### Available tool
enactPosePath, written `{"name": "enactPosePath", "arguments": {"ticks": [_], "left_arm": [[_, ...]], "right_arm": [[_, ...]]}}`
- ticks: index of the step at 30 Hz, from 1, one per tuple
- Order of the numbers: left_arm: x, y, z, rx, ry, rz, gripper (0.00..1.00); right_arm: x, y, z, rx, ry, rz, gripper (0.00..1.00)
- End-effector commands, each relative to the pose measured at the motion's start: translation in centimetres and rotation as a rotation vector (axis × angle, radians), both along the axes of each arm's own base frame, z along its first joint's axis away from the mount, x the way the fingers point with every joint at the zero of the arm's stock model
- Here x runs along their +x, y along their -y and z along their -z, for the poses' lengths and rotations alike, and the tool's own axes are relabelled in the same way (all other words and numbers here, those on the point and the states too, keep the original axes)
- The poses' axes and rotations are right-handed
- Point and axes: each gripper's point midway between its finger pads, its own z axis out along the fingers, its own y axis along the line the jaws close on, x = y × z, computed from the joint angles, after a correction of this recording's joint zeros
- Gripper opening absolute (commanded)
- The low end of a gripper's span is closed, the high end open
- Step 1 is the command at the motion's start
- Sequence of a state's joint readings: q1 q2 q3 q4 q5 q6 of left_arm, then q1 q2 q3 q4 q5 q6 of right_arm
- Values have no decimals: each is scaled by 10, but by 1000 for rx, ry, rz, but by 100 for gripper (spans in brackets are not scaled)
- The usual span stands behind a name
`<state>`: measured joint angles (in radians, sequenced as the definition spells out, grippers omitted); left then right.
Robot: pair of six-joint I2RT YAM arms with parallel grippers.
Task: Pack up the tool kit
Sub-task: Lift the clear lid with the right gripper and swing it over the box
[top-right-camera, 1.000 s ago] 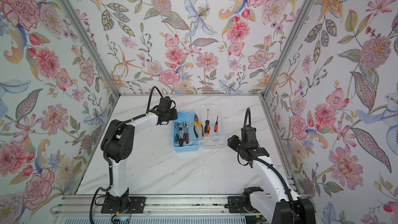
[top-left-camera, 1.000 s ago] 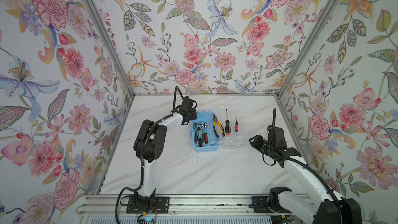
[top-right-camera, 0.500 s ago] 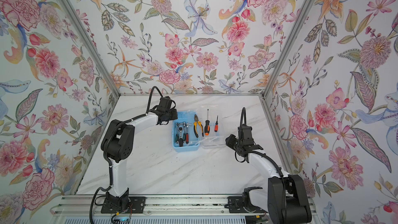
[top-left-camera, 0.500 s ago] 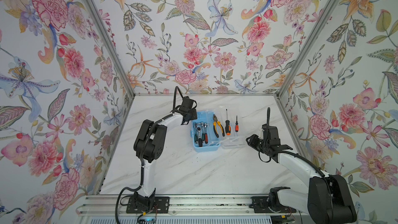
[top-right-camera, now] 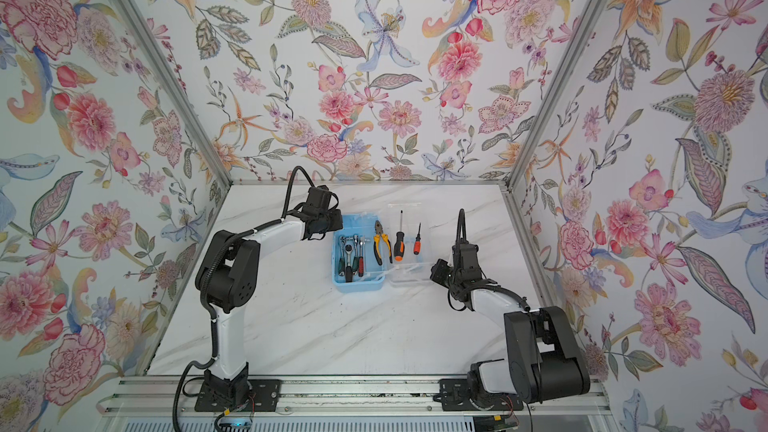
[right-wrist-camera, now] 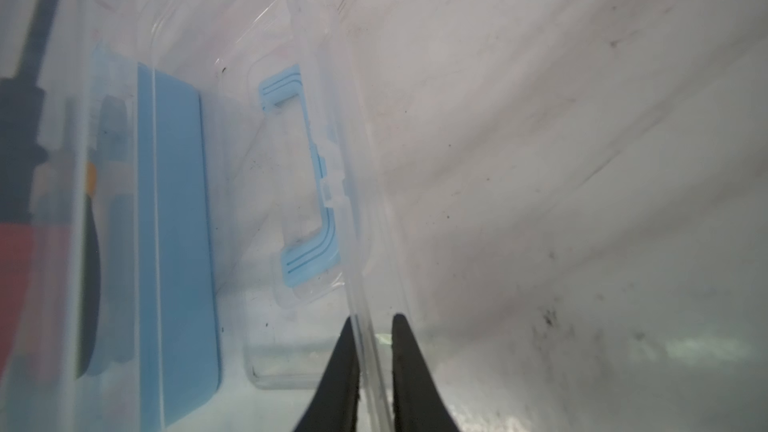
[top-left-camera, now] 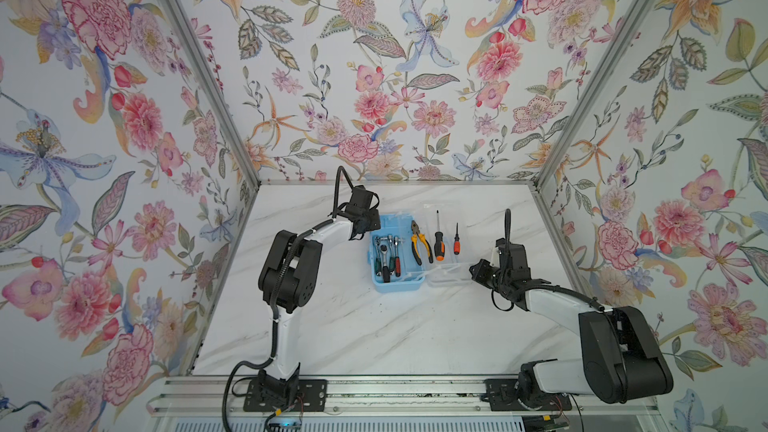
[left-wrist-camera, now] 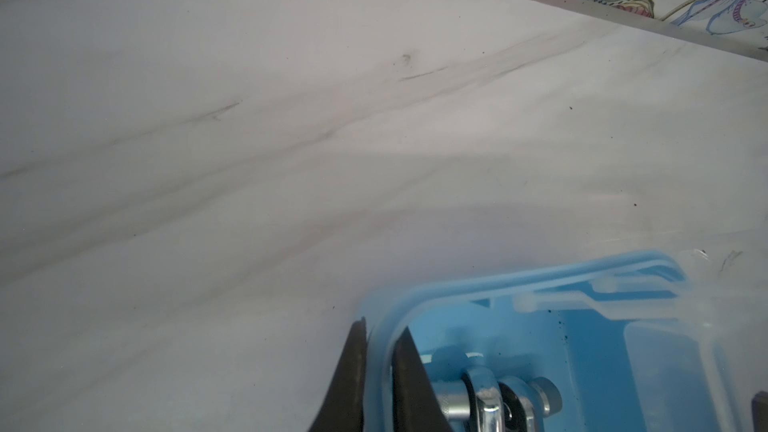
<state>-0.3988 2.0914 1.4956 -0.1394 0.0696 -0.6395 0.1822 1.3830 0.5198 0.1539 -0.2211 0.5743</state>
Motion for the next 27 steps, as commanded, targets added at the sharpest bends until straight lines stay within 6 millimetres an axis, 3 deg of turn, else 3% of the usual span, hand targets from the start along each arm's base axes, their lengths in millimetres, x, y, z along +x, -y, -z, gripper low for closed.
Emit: {"name": "enactPosePath", "arguments": {"ticks": [1,9,17,21,27], "left_arm": [[3,-3,16,17,-27,12,0],[-4,4,12,-23,-14,22,0],[-9,22,-4,-49,22,58,0],[-12,32,-4,-74,27,73,0],[-14,39,-5,-95,30,85,0]], "right_arm": [[5,2,-1,-10,34,24,0],[15,10,-30,-41,109,59,0],[29,13,-104,-120,273,69,0],[29,-2,-135,-163,347,37,0],[24,-44,-176,-251,459,-38,0]]}}
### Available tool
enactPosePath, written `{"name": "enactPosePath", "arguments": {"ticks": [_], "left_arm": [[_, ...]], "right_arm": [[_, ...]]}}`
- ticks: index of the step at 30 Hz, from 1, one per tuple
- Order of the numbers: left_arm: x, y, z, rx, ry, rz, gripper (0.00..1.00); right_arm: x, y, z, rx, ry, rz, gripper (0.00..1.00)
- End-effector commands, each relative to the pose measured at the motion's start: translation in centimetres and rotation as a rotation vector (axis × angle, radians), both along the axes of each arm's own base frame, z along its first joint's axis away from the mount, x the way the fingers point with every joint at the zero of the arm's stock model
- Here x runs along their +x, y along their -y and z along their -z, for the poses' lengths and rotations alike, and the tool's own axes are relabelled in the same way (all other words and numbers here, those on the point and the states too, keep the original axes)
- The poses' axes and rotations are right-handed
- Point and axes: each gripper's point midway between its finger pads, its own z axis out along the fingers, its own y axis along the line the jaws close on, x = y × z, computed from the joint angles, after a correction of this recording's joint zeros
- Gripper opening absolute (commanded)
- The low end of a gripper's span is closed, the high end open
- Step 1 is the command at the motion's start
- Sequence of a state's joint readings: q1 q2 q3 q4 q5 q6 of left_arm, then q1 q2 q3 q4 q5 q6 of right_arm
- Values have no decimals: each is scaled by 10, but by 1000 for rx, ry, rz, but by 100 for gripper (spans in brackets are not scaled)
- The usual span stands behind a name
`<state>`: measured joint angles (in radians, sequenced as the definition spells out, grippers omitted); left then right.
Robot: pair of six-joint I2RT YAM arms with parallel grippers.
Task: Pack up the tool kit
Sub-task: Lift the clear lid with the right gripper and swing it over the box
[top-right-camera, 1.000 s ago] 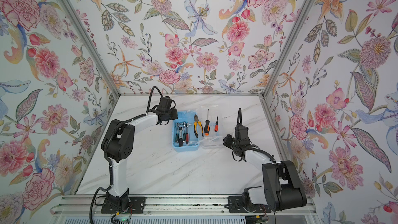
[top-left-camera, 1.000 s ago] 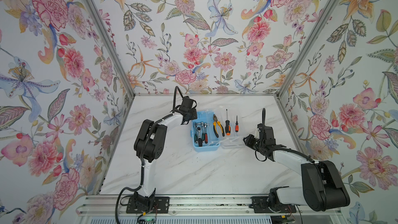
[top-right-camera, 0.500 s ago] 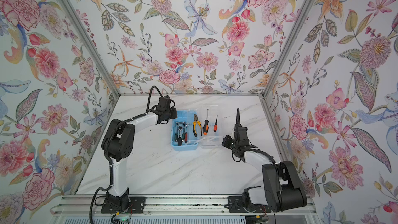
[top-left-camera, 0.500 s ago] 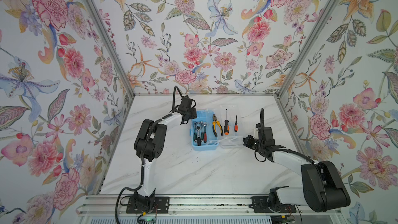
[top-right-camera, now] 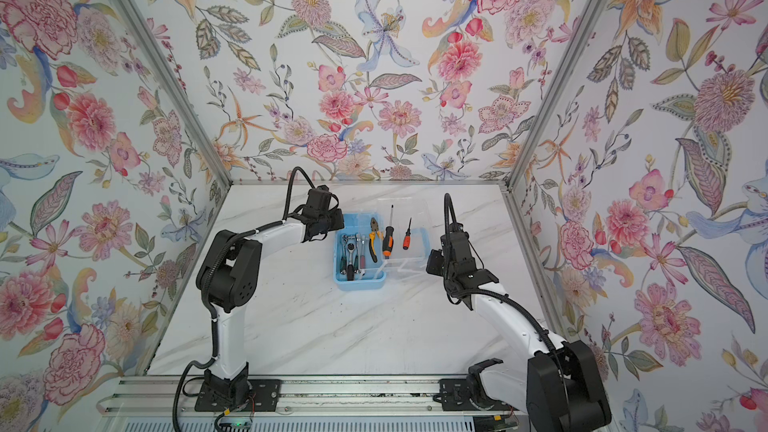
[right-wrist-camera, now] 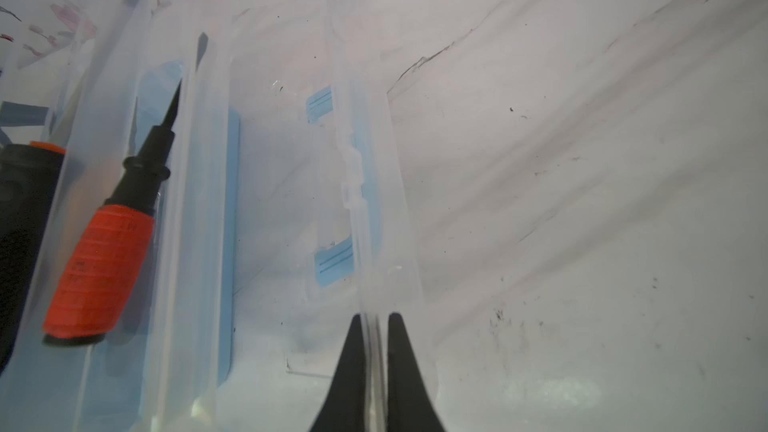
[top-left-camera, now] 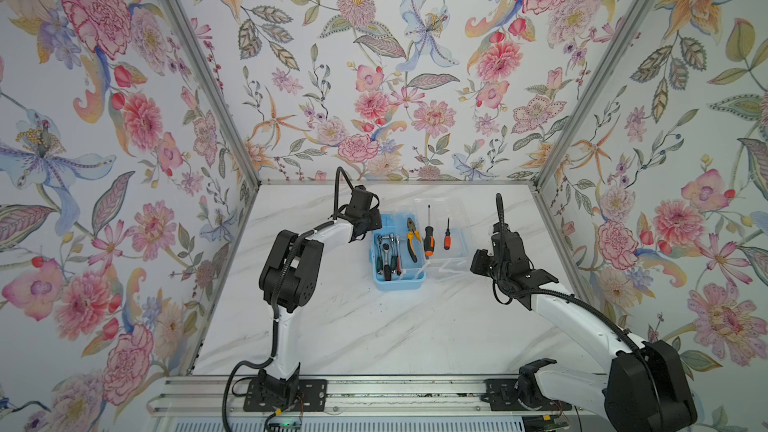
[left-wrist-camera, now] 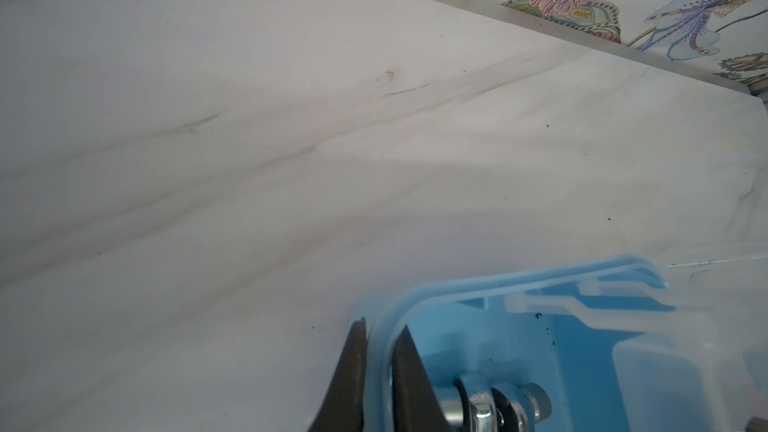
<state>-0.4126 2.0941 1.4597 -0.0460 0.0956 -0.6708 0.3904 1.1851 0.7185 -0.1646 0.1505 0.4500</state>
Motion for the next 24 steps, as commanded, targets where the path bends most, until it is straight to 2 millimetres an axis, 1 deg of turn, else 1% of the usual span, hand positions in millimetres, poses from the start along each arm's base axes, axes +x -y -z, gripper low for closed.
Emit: {"name": "enactPosePath", "arguments": {"ticks": [1,4,5,6,7,11,15,19,24], "left_arm": [[-16,25,-6,-38,0,74,0],[-16,26,-8,-41,6,73,0],[-16,25,-8,-41,4,73,0],[-15,26,-9,-45,7,72,0],[-15,26,-9,-49,10,73,0],[-15,27,-11,-62,15,65,0],[-15,27,-14,-77,27,58,0],[-15,28,-17,-94,33,59,0],[-15,31,-20,-113,43,62,0]], "right_arm": [[21,-43,-92,39,285,-85,0],[15,-70,-110,-15,327,-134,0],[14,-76,-115,-45,338,-141,0],[9,-90,-118,-63,342,-172,0],[7,-100,-120,-82,345,-191,0],[3,-128,-122,-120,337,-239,0],[-5,-154,-120,-129,330,-291,0],[-14,-180,-112,-127,309,-351,0],[-24,-201,-102,-113,279,-406,0]]}}
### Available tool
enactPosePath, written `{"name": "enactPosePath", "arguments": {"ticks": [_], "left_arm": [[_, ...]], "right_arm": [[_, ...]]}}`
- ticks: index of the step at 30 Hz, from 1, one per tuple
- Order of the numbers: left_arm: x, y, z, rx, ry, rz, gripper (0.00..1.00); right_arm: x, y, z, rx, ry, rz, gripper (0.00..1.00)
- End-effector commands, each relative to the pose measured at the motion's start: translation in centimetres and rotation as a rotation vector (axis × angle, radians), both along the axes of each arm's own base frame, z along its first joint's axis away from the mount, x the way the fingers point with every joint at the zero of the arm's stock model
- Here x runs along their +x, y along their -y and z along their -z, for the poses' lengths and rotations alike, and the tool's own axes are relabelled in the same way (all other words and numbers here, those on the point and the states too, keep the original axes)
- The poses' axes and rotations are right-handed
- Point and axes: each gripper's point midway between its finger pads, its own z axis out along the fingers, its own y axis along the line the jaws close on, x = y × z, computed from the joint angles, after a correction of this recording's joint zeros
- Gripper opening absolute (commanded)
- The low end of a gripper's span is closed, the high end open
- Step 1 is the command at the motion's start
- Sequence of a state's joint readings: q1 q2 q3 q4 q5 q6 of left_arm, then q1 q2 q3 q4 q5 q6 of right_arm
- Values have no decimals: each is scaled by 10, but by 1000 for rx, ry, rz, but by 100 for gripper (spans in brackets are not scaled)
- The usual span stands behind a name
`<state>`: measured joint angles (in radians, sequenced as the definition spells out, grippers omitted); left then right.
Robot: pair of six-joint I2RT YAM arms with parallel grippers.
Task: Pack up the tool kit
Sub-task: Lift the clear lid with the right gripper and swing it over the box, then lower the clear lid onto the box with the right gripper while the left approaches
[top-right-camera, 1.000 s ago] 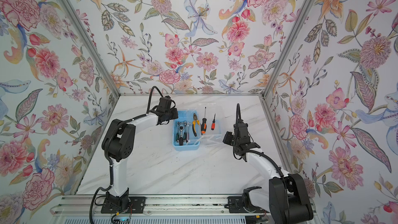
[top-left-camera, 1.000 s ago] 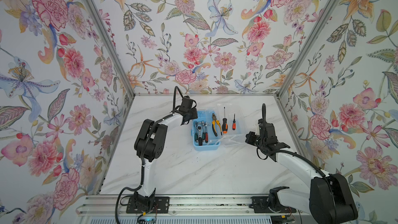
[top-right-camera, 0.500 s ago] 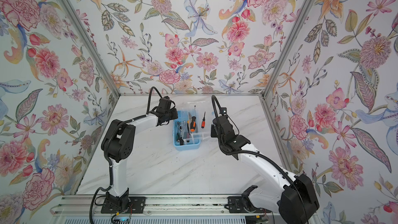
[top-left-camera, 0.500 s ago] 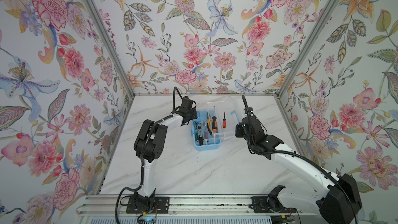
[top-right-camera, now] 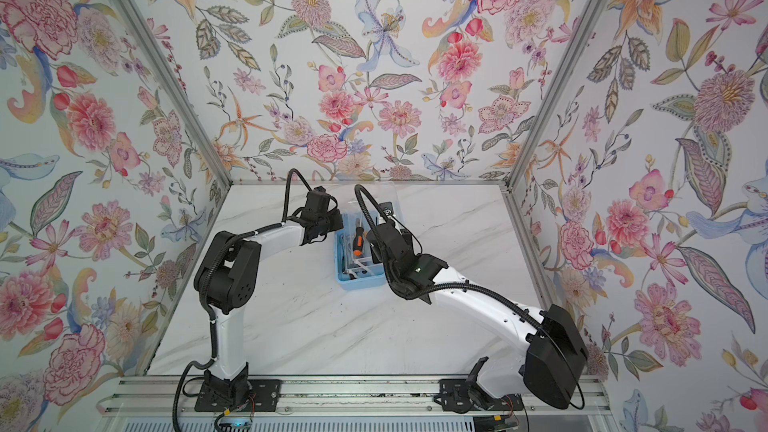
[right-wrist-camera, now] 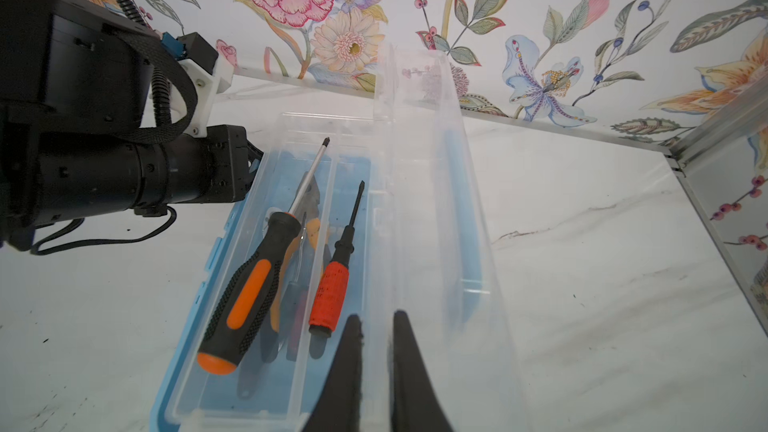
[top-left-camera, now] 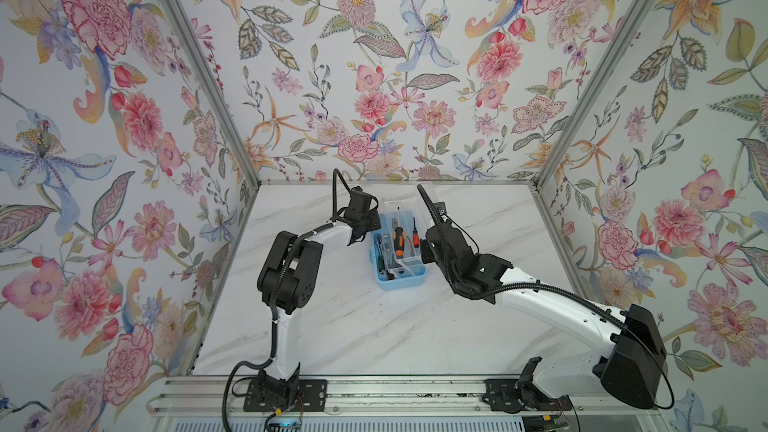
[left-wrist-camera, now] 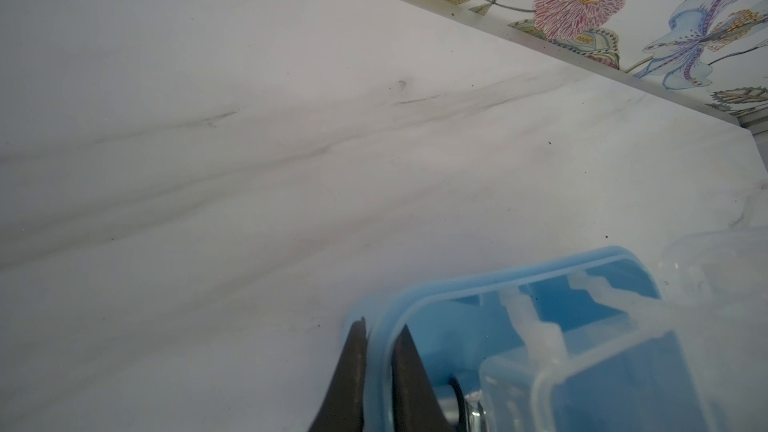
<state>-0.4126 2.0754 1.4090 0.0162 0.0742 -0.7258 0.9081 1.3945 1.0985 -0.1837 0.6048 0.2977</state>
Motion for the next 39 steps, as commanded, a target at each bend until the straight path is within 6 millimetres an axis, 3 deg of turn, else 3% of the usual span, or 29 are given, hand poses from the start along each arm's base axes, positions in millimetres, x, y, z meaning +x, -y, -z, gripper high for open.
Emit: {"name": "enactPosePath", "arguments": {"ticks": [1,6,10,19,25,34,35,37,39], "left_arm": [[-13,34,-19,-77,30,115,0],[-12,37,-23,-96,36,123,1],[-13,35,-27,-87,47,124,17],[-17,21,-31,-57,59,99,19],[-18,17,-34,-74,67,78,19],[-30,8,-38,-53,56,74,20],[-33,5,-39,-47,54,67,24],[-40,-4,-42,-22,56,47,42],[-48,-16,-45,13,79,24,70]], "right_arm": [[-19,-53,3,104,-69,-195,0],[-24,-65,8,105,-95,-228,12],[-31,-75,8,104,-108,-254,24],[-41,-84,-8,150,-111,-288,38],[-25,-68,-22,196,-97,-240,39],[11,-34,-17,255,-127,-138,40],[13,-32,-17,257,-130,-135,41],[17,-33,-15,263,-142,-138,42],[21,-36,-12,270,-157,-142,42]]}}
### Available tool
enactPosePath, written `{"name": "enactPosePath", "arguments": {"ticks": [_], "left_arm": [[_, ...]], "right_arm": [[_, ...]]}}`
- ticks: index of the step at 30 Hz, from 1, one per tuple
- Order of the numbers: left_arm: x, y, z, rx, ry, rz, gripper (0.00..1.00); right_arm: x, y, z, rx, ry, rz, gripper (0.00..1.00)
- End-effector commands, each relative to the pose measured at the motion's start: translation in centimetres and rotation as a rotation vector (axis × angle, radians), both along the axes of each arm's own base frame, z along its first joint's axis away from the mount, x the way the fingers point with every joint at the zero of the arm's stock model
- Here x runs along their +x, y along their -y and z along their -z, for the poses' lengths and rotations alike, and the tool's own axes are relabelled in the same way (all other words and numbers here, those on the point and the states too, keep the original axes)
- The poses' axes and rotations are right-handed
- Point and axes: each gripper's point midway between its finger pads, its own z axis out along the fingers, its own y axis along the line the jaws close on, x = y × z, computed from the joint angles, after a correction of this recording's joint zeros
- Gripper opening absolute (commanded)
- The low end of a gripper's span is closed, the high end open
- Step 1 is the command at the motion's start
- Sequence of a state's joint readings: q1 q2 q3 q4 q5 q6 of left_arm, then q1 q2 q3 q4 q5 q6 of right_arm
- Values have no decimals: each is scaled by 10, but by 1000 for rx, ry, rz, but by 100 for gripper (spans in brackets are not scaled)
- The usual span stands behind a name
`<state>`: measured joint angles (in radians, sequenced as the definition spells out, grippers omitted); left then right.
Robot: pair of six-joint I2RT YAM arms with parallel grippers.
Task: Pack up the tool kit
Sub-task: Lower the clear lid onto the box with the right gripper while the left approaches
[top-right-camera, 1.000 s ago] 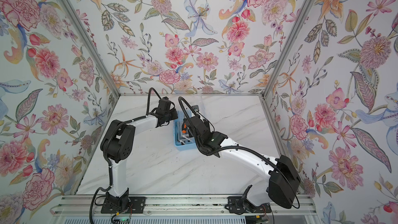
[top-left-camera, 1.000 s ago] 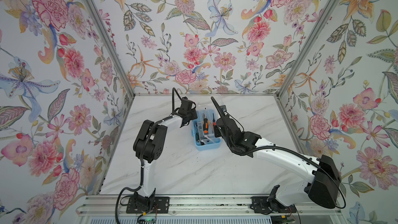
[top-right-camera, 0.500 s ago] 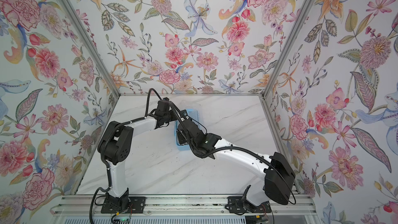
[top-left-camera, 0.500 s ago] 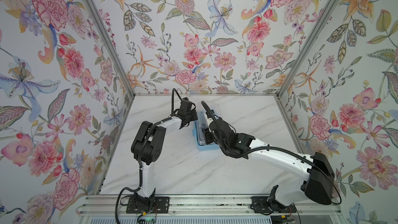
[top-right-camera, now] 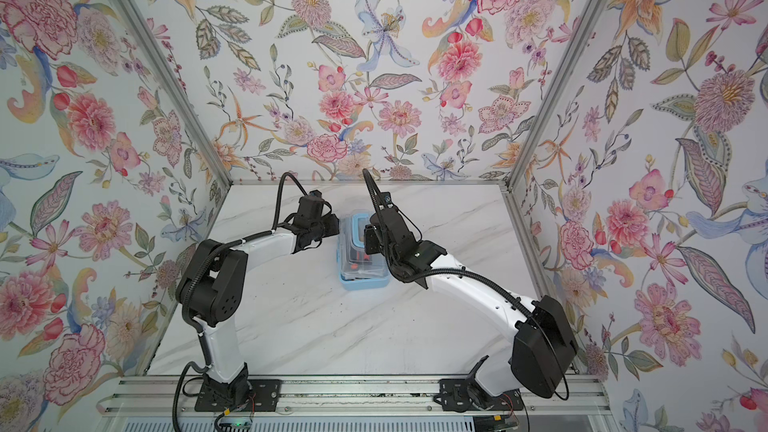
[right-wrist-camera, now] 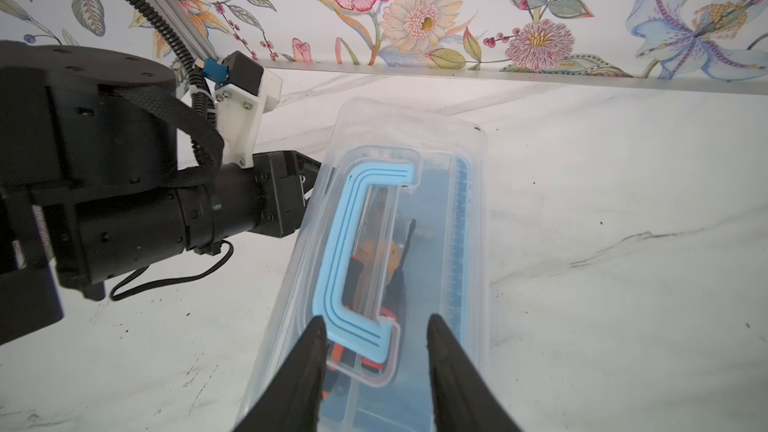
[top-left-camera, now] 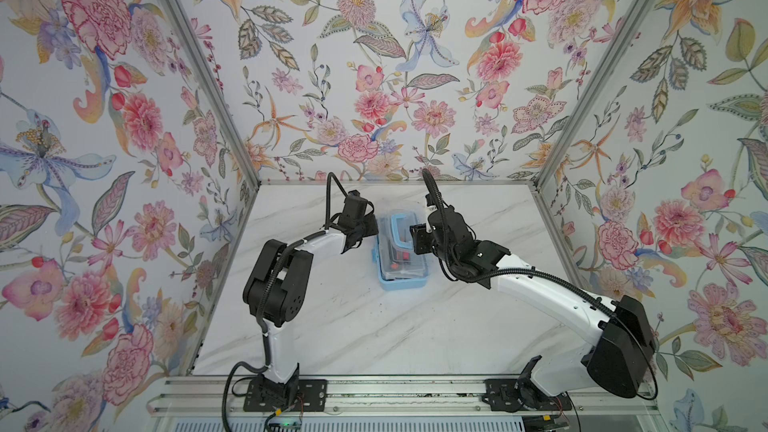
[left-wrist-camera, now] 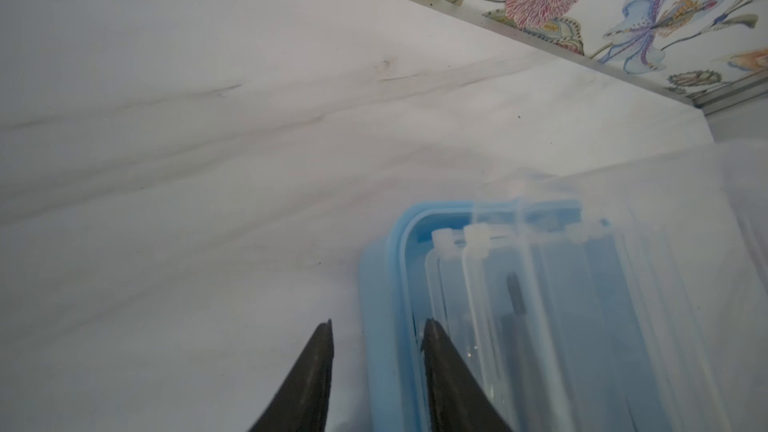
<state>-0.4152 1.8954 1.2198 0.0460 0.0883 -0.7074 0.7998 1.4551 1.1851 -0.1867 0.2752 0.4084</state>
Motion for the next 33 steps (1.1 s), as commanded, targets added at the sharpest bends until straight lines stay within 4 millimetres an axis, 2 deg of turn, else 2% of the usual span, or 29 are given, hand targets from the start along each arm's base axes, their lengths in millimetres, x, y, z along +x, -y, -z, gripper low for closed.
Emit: {"name": "enactPosePath", "arguments": {"ticks": [1,4,5,13,19,22,26,29,31,33], "left_arm": [[-13,-9,-24,32,65,-13,74],[-24,-23,-23,60,82,-32,89],[-28,-25,-22,66,87,-30,98],[-65,-43,6,75,43,-27,99],[-91,-53,7,100,85,17,98],[-104,-54,24,113,102,46,99],[-119,-49,40,117,164,85,99],[-129,-34,39,92,233,148,99],[-137,-23,46,99,257,199,99],[-142,-6,45,90,288,261,99]], "right_arm": [[6,-12,-9,51,-15,-23,42],[14,-22,-4,70,-46,-40,41],[16,-26,-3,77,-55,-50,42],[39,-47,12,105,-127,-73,41],[48,-60,37,105,-191,-93,40],[51,-67,49,100,-217,-103,40],[53,-70,61,91,-243,-110,39],[51,-72,67,90,-257,-124,38],[49,-71,69,85,-263,-133,38],[48,-66,74,75,-273,-140,38]]}}
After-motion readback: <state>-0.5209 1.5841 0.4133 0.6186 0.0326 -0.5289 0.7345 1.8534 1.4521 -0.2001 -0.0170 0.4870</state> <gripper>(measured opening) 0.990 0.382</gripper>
